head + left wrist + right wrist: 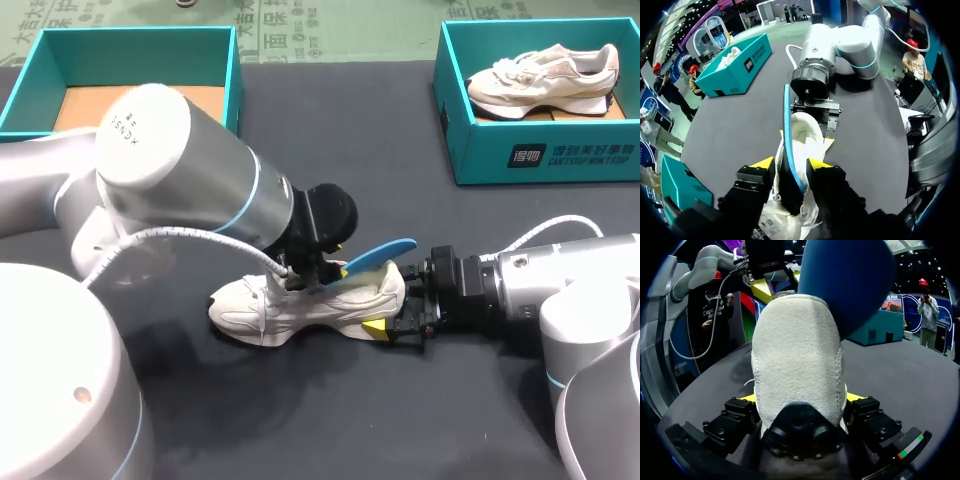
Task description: Take the shoe out of the shoebox, open the shoe tongue, remove and reinsert the insole, then place the shoe into the shoebox
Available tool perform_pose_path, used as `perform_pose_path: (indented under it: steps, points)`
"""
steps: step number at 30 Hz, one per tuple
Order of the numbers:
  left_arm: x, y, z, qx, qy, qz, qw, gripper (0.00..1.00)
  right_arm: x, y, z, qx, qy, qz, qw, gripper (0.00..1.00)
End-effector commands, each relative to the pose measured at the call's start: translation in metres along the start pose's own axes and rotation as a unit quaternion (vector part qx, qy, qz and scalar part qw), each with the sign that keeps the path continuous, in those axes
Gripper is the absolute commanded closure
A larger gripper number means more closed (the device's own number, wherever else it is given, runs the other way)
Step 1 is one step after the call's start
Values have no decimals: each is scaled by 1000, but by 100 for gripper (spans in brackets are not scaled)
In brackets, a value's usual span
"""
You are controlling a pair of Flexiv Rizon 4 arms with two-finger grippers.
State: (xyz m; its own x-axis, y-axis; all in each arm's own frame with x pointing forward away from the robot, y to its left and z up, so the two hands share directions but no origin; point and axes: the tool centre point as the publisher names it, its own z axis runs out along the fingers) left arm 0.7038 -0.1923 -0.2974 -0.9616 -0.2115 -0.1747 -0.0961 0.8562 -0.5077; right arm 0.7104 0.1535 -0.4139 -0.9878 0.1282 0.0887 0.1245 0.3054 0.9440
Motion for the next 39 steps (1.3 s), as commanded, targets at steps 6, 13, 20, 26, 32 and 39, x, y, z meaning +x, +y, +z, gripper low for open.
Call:
perform_pose_path:
  steps: [6, 13, 20, 26, 32, 39]
  points:
    - [1, -14, 10, -13, -38, -32, 999, 53, 1, -2, 3, 2, -1, 0, 1000, 100]
    - [3, -16, 22, -24, -48, -52, 997, 50, 1, -2, 3, 2, -1, 0, 1000, 100]
    - [3, -21, 30, -28, -55, -59, 996, 51, 1, -2, 3, 2, -1, 0, 1000, 100]
    - [3, -22, 39, -33, -56, -68, 996, 52, 1, -2, 3, 2, -1, 0, 1000, 100]
    - [2, -22, 44, -28, -50, -71, 996, 53, 1, -2, 3, 2, -1, 0, 1000, 100]
    - [-1, -22, 48, -22, -42, -79, 996, 60, 1, -2, 3, 2, -1, 0, 1000, 100]
